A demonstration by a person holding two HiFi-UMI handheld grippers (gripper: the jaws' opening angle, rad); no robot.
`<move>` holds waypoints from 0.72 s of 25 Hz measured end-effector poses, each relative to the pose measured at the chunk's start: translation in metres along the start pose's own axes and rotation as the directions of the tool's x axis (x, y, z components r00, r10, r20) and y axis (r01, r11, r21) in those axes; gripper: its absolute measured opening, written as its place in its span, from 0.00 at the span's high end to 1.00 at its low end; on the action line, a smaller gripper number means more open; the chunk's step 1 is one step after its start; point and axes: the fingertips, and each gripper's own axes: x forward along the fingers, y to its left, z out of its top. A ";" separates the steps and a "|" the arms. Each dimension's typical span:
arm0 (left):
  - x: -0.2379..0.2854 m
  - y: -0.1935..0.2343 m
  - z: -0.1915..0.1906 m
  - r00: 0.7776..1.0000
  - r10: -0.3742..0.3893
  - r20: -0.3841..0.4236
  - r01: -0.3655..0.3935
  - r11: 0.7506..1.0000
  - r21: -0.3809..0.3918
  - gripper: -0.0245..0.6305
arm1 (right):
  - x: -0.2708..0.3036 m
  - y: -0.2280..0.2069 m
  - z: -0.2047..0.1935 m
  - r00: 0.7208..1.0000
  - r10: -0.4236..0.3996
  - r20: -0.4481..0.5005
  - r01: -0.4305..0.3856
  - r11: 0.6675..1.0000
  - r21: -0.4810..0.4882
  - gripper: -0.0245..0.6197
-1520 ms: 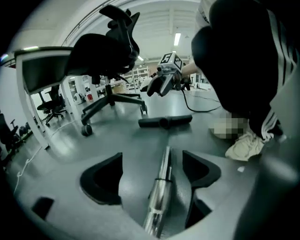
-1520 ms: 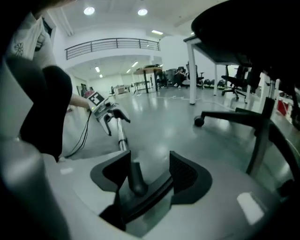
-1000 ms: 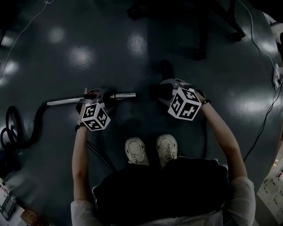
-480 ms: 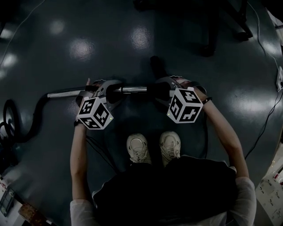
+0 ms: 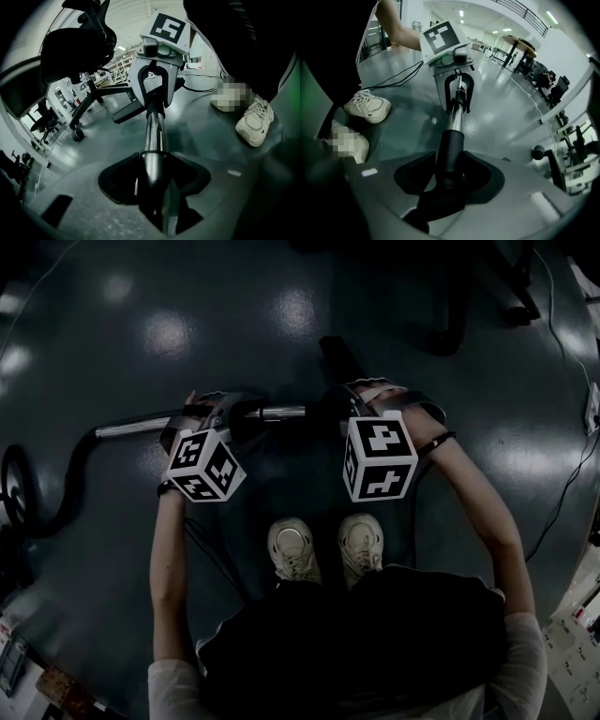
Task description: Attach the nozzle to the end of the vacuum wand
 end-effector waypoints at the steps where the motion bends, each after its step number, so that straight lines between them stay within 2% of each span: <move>1: -0.001 0.000 0.001 1.000 0.001 0.003 -0.001 1.000 -0.002 0.66 | -0.002 -0.002 0.003 1.000 0.012 0.024 -0.014 0.997 0.078 0.67; 3: -0.001 -0.003 0.004 1.000 -0.008 0.007 0.008 1.000 0.002 0.66 | -0.004 -0.003 0.011 0.995 0.052 0.081 -0.072 0.961 0.266 0.70; 4: 0.001 -0.006 0.004 1.000 -0.013 0.001 0.013 1.000 0.013 0.66 | -0.002 -0.001 0.013 0.996 0.053 0.077 -0.074 0.949 0.307 0.70; 7: 0.015 -0.016 0.001 0.999 -0.030 -0.040 0.032 0.999 0.039 0.66 | 0.016 0.010 0.012 0.999 -0.019 -0.041 0.028 0.969 0.246 0.71; 8: 0.019 -0.020 -0.001 0.998 -0.040 -0.038 0.041 0.999 0.026 0.66 | 0.022 0.014 0.011 0.999 -0.013 -0.044 0.024 0.965 0.259 0.71; 10: 0.023 -0.024 -0.001 0.999 -0.046 -0.020 0.046 0.999 -0.004 0.66 | 0.027 0.019 0.009 1.000 0.014 -0.020 -0.008 0.957 0.290 0.71; 13: 0.027 -0.019 -0.001 1.000 -0.009 -0.015 0.009 1.000 -0.012 0.66 | 0.030 0.014 0.007 1.000 -0.023 0.000 0.022 0.965 0.261 0.70; 18: 0.024 -0.014 -0.001 1.000 -0.008 0.002 0.009 0.999 -0.033 0.65 | 0.022 0.004 0.009 0.990 -0.054 0.134 -0.003 0.919 0.394 0.70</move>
